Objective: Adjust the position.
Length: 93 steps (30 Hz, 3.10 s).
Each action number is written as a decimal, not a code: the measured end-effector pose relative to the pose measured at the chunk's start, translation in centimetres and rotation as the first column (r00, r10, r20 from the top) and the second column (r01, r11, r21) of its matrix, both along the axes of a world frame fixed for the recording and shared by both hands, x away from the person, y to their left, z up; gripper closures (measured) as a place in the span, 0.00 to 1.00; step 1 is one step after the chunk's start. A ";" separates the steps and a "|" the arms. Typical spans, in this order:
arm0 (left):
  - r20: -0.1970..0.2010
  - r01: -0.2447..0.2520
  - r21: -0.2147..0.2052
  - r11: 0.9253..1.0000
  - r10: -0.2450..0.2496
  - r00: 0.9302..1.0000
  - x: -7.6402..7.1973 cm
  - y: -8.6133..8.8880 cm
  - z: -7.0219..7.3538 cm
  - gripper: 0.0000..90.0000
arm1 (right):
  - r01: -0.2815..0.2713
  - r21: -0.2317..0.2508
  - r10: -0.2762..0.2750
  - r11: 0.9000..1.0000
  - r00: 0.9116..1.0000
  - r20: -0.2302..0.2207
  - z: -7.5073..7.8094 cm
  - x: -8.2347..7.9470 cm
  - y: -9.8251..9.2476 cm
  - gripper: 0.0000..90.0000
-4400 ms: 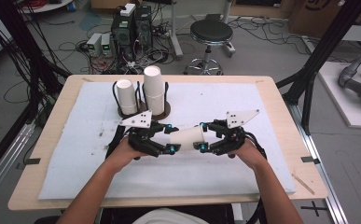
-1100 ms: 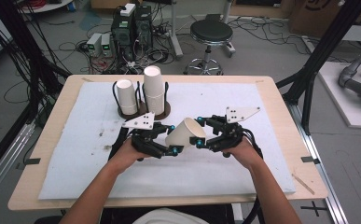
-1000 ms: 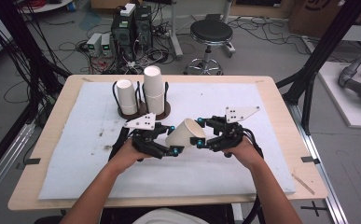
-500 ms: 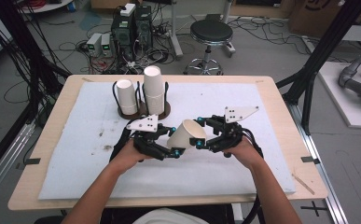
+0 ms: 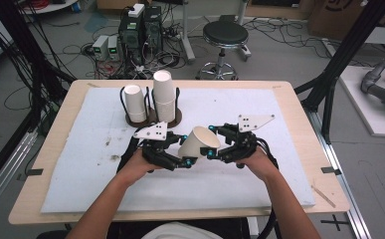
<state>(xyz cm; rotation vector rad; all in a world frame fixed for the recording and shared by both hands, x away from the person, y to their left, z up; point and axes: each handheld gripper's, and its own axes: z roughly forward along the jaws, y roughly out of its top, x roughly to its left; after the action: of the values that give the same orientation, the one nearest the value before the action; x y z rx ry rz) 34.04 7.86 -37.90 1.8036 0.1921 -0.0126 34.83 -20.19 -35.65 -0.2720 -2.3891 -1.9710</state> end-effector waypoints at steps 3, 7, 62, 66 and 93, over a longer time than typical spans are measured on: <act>-0.013 -0.039 0.019 0.999 0.039 0.999 0.1 0.0 -0.1 0.32 | 0.005 -0.023 -0.005 1.000 1.000 0.005 -0.1 0.0 0.0 0.39; -0.017 -0.027 0.024 0.999 0.028 0.999 0.1 -0.1 -0.1 0.32 | -0.006 -0.028 0.006 1.000 1.000 -0.006 0.0 0.1 0.0 0.40; -0.005 0.007 -0.045 0.999 -0.008 1.000 -0.1 -0.9 0.0 0.39 | 0.016 0.116 -0.016 0.993 1.000 0.003 -0.3 -0.6 1.5 0.35; -0.003 0.008 -0.055 0.998 -0.008 1.000 -0.2 -0.8 0.1 0.40 | 0.015 0.127 -0.018 0.992 1.000 0.022 -0.2 -0.7 1.5 0.39; 0.014 -0.257 -0.022 0.966 0.258 0.966 -0.6 4.5 -0.7 0.32 | 0.194 0.023 -0.195 0.981 0.977 0.083 -0.2 0.6 -0.5 0.44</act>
<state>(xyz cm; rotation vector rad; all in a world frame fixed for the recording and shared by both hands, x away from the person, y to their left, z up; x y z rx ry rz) 33.42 12.38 -38.59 1.7459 0.4122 0.1845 35.43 -20.67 -35.88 -0.4467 -2.4853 -2.1198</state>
